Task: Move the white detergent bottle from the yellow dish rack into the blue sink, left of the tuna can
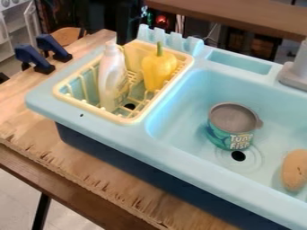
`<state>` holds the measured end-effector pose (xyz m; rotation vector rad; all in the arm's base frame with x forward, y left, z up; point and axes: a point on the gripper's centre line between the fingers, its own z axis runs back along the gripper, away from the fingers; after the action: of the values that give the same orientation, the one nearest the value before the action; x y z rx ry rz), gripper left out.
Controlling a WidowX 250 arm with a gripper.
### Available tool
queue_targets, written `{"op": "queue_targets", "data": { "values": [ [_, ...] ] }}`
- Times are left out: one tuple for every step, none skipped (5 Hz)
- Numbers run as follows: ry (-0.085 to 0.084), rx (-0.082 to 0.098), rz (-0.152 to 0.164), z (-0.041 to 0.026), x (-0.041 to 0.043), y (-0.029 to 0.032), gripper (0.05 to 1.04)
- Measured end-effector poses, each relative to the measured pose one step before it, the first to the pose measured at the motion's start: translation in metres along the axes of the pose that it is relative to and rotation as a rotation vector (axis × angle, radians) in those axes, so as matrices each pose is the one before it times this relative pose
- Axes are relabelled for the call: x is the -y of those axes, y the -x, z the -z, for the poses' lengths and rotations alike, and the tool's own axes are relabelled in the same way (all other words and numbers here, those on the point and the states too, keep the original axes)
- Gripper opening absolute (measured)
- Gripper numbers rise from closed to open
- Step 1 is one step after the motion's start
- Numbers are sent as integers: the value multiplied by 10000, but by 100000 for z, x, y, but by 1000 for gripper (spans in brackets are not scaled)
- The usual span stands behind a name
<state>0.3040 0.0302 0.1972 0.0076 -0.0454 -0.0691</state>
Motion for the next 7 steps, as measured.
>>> {"op": "queue_targets", "data": {
  "values": [
    [-4, 31, 31, 419, 40, -338, 1003],
    [-17, 106, 1, 1148, -81, -785, 1003],
    [-165, -323, -92, 784, -484, 36, 1003],
    [-9, 9, -367, 114, -734, 46, 967],
    [226, 5, 215, 184, -56, 125, 736],
    [20, -27, -17, 38, 33, 49, 494],
    [53, 56, -9, -11, 232, -78, 383]
  ]
}}
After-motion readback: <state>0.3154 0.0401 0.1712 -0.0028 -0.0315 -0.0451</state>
